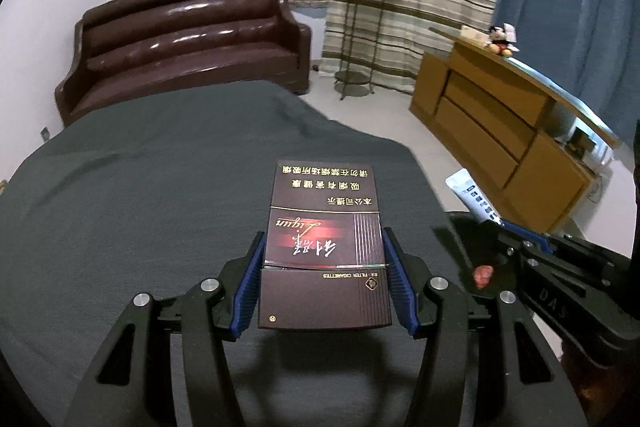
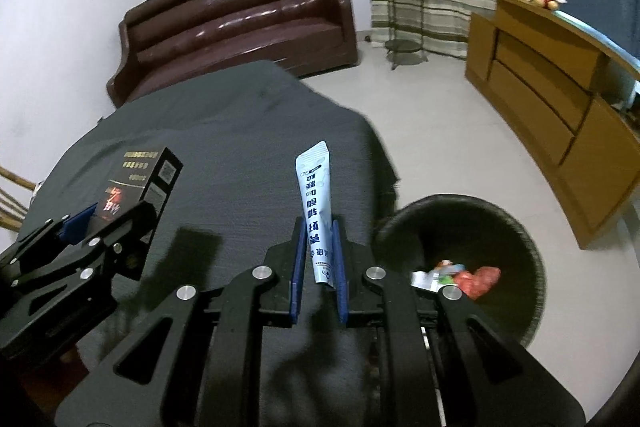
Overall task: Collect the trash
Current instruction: 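Carry the cigarette box and toothpaste tube over the black bin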
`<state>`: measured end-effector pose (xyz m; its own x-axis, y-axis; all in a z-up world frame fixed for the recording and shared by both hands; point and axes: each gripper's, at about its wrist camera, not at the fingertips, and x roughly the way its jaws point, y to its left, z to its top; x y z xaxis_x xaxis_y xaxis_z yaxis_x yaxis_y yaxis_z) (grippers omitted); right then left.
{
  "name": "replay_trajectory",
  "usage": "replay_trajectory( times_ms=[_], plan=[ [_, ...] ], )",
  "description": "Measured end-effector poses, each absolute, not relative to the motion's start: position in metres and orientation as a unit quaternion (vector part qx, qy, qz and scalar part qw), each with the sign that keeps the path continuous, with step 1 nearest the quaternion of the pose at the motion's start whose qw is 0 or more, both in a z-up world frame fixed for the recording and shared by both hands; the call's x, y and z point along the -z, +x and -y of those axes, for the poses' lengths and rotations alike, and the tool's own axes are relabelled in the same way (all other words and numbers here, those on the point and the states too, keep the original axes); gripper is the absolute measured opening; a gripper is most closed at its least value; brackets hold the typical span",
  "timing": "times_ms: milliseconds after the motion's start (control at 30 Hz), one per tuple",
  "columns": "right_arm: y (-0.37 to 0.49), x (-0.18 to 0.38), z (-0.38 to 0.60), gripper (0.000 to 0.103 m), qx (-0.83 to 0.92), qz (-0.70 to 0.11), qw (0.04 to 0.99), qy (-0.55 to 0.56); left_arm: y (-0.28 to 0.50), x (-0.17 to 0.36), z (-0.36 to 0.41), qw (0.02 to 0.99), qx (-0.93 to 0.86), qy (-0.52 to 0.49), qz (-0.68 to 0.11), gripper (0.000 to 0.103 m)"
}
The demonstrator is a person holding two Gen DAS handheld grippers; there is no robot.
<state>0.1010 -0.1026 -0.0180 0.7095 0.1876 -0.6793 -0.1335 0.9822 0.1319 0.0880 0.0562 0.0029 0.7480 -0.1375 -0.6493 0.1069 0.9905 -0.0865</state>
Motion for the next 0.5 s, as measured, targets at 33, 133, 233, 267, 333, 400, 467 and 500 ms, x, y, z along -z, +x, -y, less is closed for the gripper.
replay_trajectory(
  times_ms=[33, 133, 233, 267, 333, 400, 467, 500],
  plan=[
    [0.098, 0.017, 0.109, 0.013, -0.080, -0.369, 0.925, 0.038, 0.087, -0.003, -0.053, 0.935, 0.069, -0.020, -0.348, 0.055],
    [0.093, 0.014, 0.127, 0.013, -0.064, -0.364, 0.928, 0.041, 0.086, -0.004, -0.039, 0.935, 0.084, -0.014, -0.345, 0.055],
    [0.088, 0.014, 0.143, 0.013, -0.045, -0.361, 0.931, 0.042, 0.085, -0.006, -0.020, 0.934, 0.102, -0.007, -0.341, 0.055],
    [0.086, 0.014, 0.150, 0.013, -0.038, -0.360, 0.931, 0.043, 0.085, -0.006, -0.017, 0.935, 0.106, -0.006, -0.340, 0.055],
    [0.082, 0.017, 0.162, 0.013, -0.023, -0.359, 0.932, 0.045, 0.085, -0.007, -0.004, 0.934, 0.118, -0.001, -0.336, 0.055],
    [0.080, 0.020, 0.174, 0.013, -0.010, -0.359, 0.932, 0.049, 0.084, -0.007, 0.005, 0.934, 0.127, 0.004, -0.333, 0.055],
    [0.078, 0.022, 0.186, 0.013, 0.005, -0.359, 0.932, 0.051, 0.085, -0.006, 0.015, 0.934, 0.137, 0.008, -0.331, 0.055],
    [0.078, 0.024, 0.190, 0.013, 0.011, -0.359, 0.932, 0.052, 0.085, -0.005, 0.019, 0.933, 0.141, 0.011, -0.330, 0.055]
  ],
)
